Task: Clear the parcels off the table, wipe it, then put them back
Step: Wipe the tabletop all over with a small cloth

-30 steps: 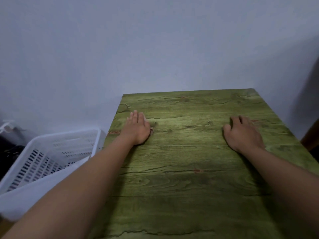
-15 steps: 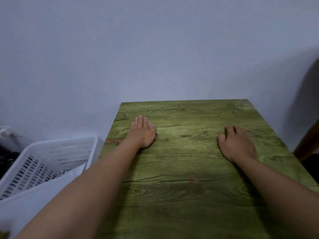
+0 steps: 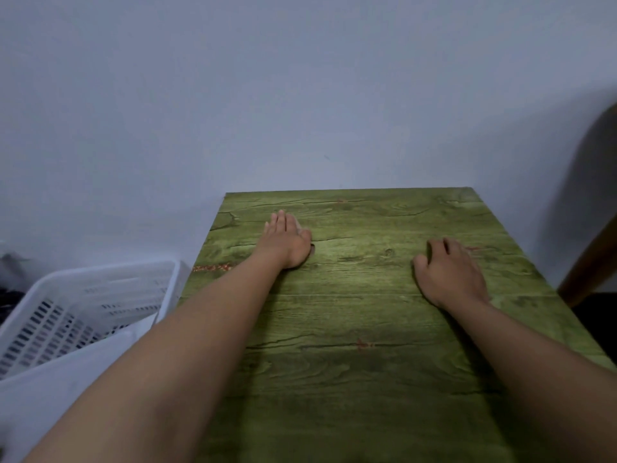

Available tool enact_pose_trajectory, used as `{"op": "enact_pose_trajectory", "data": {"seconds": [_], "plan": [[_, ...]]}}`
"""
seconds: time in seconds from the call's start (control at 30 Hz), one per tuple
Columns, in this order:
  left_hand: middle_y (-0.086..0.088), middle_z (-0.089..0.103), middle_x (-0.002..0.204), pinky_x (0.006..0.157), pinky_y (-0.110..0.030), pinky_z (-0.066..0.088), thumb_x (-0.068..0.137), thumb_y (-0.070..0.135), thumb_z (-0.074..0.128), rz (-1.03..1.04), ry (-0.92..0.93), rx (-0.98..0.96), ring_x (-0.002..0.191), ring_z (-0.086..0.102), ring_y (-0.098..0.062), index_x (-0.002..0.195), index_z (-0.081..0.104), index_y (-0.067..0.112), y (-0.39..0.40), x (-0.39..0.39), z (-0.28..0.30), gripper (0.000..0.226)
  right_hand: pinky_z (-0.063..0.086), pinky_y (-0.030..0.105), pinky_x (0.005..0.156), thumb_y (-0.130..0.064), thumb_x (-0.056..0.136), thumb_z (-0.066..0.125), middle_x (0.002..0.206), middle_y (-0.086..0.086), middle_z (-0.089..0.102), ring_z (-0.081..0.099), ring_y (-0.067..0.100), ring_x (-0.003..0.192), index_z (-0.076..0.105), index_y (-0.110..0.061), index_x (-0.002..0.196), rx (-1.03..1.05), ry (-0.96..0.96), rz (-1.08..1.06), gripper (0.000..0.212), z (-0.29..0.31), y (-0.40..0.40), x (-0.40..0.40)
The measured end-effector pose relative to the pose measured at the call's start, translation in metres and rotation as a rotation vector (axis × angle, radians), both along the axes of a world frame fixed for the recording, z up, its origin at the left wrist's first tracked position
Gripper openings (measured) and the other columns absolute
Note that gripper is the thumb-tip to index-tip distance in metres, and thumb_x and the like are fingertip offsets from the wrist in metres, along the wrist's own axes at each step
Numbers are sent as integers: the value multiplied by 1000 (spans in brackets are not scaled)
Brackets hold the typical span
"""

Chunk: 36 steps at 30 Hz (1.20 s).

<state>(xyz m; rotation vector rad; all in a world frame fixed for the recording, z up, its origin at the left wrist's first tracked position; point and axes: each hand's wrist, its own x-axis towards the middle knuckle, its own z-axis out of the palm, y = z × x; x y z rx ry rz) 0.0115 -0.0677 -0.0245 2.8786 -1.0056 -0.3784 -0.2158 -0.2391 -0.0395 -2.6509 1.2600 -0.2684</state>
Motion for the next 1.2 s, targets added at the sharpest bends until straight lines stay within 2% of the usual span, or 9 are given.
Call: {"op": "enact_pose_trajectory", "data": {"seconds": [0.17, 0.33, 0.47, 0.6, 0.7, 0.9, 1.0, 1.1, 1.2], "plan": [[-12, -12, 161, 120, -39, -4, 101, 50, 6, -120, -16, -16, 148, -11, -24, 154, -4, 8, 23, -21, -7, 68, 29, 43, 112, -41, 95, 32, 148, 16, 37, 34, 32, 136, 42, -11, 141, 11, -7, 5, 55, 1, 1, -1], [-17, -9, 160, 121, -43, -1, 101, 49, 7, 35, -64, -16, 148, -10, -28, 153, -4, 5, 37, 13, -4, 69, 27, 43, 113, -42, 96, 31, 151, 16, 35, 31, 31, 139, 40, -11, 142, 11, -3, 9, 57, 0, 1, 0], [-8, -11, 160, 117, -34, -6, 102, 48, 4, -206, -58, -21, 148, -10, -21, 154, -6, 12, 46, 11, -3, 64, 28, 43, 111, -41, 96, 31, 148, 16, 38, 33, 31, 136, 41, -10, 141, -3, -3, 18, 56, -1, 0, -1], [-17, -9, 160, 121, -39, -3, 103, 43, 4, -33, -98, -1, 149, -8, -28, 154, -4, 6, 50, 21, 1, 63, 26, 42, 112, -41, 96, 31, 149, 16, 36, 31, 30, 137, 41, -11, 141, 5, -4, 17, 55, -1, 1, -1], [-15, -7, 160, 118, -37, -3, 104, 41, 4, -212, -129, -2, 148, -8, -28, 153, -1, 5, 33, -1, -7, 62, 25, 43, 114, -41, 96, 31, 151, 15, 34, 30, 30, 139, 40, -12, 142, 7, -5, 19, 55, -2, 0, -1], [-15, 13, 158, 120, -44, 16, 97, 41, 45, -145, -100, -93, 146, 13, -34, 149, 23, 7, 22, -15, -3, 66, 25, 43, 115, -41, 96, 32, 153, 15, 33, 28, 30, 141, 39, -12, 143, 17, -12, 10, 56, 0, 1, -2], [-22, 19, 155, 120, -48, 15, 101, 41, 25, -167, -16, -114, 145, 12, -37, 147, 24, 2, 9, -19, -7, 60, 26, 44, 114, -41, 96, 32, 151, 15, 34, 30, 31, 140, 41, -12, 142, 16, -14, 13, 55, 0, 1, -2], [-23, -5, 159, 120, -46, -5, 99, 55, 3, 47, -44, -3, 147, -9, -36, 152, -2, 1, 11, -4, -2, 76, 27, 44, 114, -40, 95, 32, 151, 15, 35, 30, 31, 139, 42, -11, 141, 18, -20, 12, 55, -1, 2, -2], [-10, -14, 159, 120, -44, -7, 98, 58, 2, -202, -7, -23, 146, -18, -29, 152, -8, 7, 7, -27, -3, 75, 27, 43, 113, -40, 95, 32, 150, 15, 36, 31, 30, 139, 41, -11, 142, 17, -21, 16, 55, -1, 1, -2]]}}
